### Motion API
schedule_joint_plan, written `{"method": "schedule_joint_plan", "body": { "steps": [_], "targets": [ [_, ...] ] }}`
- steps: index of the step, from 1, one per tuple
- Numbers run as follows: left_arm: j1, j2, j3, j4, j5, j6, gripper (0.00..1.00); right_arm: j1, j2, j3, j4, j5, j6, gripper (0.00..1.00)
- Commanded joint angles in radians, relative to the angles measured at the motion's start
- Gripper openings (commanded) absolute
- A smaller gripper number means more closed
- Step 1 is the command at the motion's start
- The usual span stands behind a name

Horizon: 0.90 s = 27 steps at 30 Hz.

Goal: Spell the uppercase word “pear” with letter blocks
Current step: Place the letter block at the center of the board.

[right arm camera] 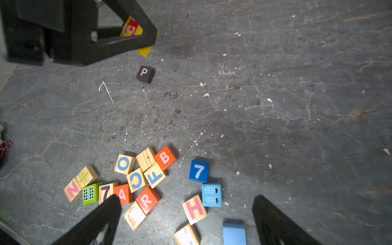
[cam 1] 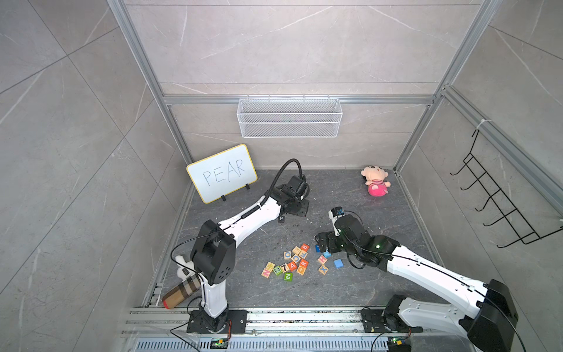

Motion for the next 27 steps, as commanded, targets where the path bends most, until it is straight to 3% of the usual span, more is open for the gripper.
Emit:
{"method": "schedule_joint_plan", "body": {
  "steps": [1,15,27],
  "targets": [
    [0.011,0.061,0.043,-0.057,-0.036,-0.022,0.27,-0.015,0.015,0.023,0.055,-0.010,0.017,0.99],
    [0.034,0.194,0.057,-0.004,0.028,-0.067,0.27,-0.112,0.148,0.070,0.091,-0.154,0.009,0.99],
    [0.042,0.306,0.117,-0.015,-0.011,-0.083,0.27,-0.127,0.179,0.100,0.084,-0.175,-0.009,0.99]
  ]
}}
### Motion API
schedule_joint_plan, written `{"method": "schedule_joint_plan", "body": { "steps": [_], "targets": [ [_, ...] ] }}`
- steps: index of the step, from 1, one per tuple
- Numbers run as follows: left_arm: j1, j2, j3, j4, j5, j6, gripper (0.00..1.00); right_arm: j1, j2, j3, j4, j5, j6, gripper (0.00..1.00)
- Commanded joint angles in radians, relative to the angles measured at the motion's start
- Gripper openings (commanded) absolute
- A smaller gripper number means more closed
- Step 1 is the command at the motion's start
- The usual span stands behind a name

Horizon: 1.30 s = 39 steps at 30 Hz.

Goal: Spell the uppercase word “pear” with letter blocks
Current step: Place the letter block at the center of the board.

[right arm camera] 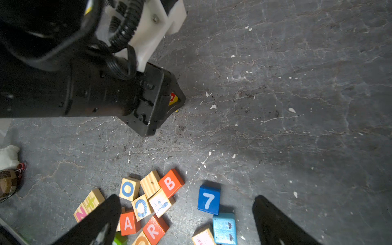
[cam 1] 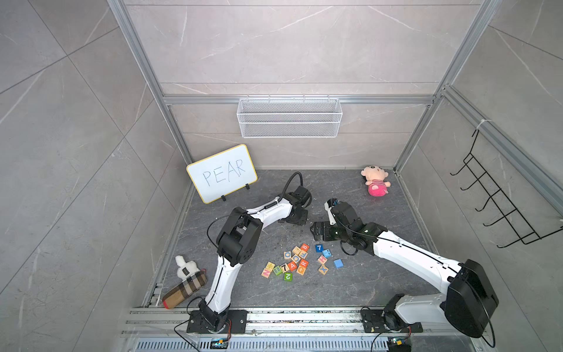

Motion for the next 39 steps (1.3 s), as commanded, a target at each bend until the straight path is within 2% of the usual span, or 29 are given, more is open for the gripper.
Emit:
{"method": "schedule_joint_plan", "body": {
  "steps": [1,20,22,25,28,30,34,39],
  "targets": [
    [0.008,0.020,0.056,-0.001,-0.027,-0.021,0.27,-0.004,0.004,0.022,0.002,-0.010,-0.018,0.99],
    [0.026,0.086,0.137,-0.054,-0.050,-0.072,0.38,-0.004,-0.052,-0.011,-0.007,0.020,-0.037,0.99],
    [0.028,0.088,0.140,-0.057,-0.052,-0.072,0.42,-0.003,-0.054,-0.010,-0.007,0.022,-0.038,0.99],
    [0.028,0.085,0.141,-0.060,-0.057,-0.073,0.43,-0.004,-0.054,-0.009,-0.006,0.022,-0.038,0.99],
    [0.031,0.076,0.151,-0.085,-0.060,-0.075,0.54,-0.004,-0.056,-0.009,-0.005,0.018,-0.038,0.99],
    [0.031,0.049,0.144,-0.088,-0.059,-0.071,0.54,-0.004,-0.058,-0.012,-0.005,0.018,-0.038,0.99],
    [0.031,-0.044,0.132,-0.086,-0.050,0.014,0.56,-0.004,-0.062,-0.013,-0.007,0.020,-0.038,0.99],
    [0.042,-0.169,0.097,-0.083,-0.005,0.278,0.61,-0.003,-0.074,-0.017,-0.007,0.032,-0.039,0.99]
  ]
}}
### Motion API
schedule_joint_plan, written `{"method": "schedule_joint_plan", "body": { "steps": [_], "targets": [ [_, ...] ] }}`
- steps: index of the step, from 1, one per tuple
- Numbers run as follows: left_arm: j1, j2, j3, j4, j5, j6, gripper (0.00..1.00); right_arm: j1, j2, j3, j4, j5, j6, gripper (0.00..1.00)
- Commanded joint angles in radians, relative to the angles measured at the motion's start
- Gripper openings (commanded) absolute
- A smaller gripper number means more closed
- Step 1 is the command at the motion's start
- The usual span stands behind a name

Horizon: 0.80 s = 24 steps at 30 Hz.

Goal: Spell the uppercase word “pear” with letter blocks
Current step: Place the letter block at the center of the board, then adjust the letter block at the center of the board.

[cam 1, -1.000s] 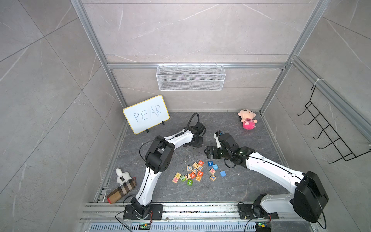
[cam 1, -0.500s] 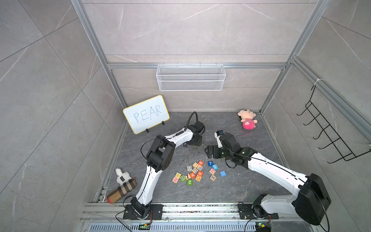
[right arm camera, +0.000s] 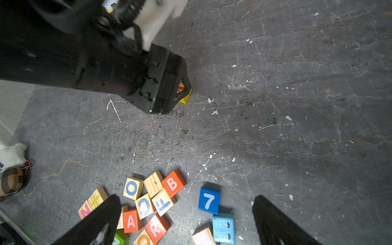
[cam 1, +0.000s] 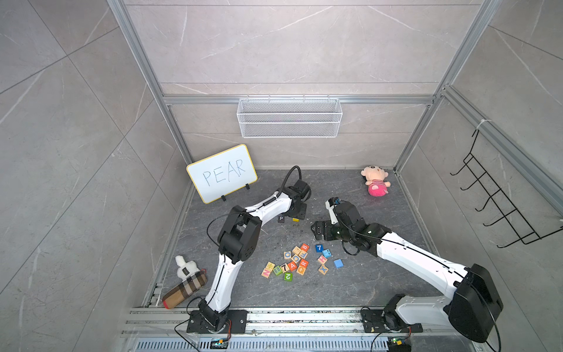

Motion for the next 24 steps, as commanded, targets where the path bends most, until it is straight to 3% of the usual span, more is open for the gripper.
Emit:
{"method": "schedule_joint_plan", "body": {
  "steps": [1,5,8,10,12,17,24],
  "targets": [
    [0.021,-0.155,-0.017,0.005,0.069,0.265,0.62,-0.005,-0.032,-0.018,-0.002,0.026,-0.014,0.99],
    [0.059,-0.183,-0.080,0.025,0.285,0.522,0.69,-0.004,-0.041,-0.031,0.025,0.019,-0.017,0.99],
    [0.069,-0.173,-0.111,0.010,0.310,0.694,0.74,-0.004,-0.063,-0.042,0.037,0.005,-0.022,0.99],
    [0.083,-0.174,-0.166,0.071,0.313,0.770,0.89,-0.004,-0.089,-0.056,0.042,0.003,-0.023,0.99],
    [0.102,-0.176,-0.205,0.110,0.375,0.852,0.95,-0.004,-0.110,-0.062,0.029,0.012,-0.030,0.99],
    [0.122,-0.145,-0.196,0.121,0.474,0.998,0.96,-0.005,-0.143,-0.068,-0.002,0.036,-0.043,0.99],
    [0.123,-0.034,-0.097,0.067,0.439,1.063,0.92,-0.004,-0.142,-0.075,0.010,0.012,-0.032,0.99]
  ]
}}
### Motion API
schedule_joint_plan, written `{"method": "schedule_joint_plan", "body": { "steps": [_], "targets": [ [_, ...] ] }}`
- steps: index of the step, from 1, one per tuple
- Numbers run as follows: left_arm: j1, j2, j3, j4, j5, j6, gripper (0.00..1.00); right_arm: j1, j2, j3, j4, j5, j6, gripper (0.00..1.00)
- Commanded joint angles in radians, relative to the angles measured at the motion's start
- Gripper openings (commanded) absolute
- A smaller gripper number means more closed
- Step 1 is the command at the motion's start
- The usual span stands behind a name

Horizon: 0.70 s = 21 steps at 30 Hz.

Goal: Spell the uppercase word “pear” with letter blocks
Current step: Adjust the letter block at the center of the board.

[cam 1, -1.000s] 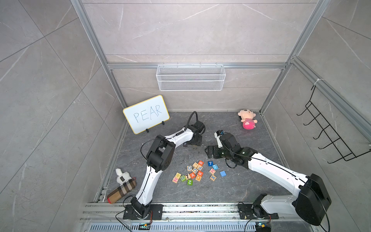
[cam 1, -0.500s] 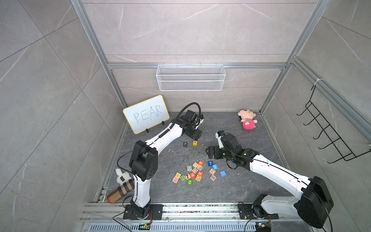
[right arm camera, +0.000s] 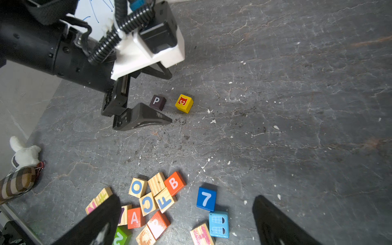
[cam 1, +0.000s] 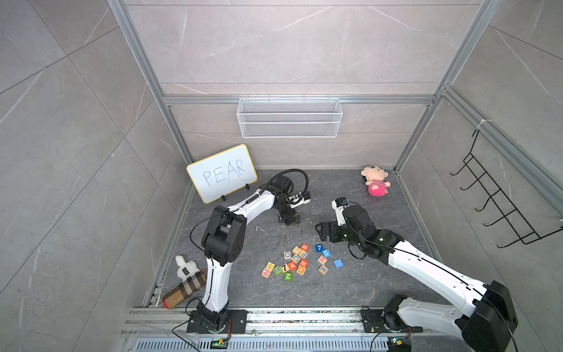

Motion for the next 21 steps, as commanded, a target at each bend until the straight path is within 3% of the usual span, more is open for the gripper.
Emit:
{"method": "schedule_joint_plan", "body": {
  "steps": [1,14,21],
  "targets": [
    [-0.001,0.035,0.036,-0.013,0.036,0.101,0.91,-0.004,-0.010,-0.019,-0.005,-0.010,-0.006,0.99],
    [-0.001,0.135,0.092,-0.024,0.005,0.197,0.85,-0.004,-0.014,-0.036,0.003,-0.037,-0.004,0.99],
    [-0.001,0.175,0.123,-0.035,0.023,0.205,0.77,-0.004,-0.024,-0.032,-0.007,-0.037,-0.006,0.99]
  ]
}}
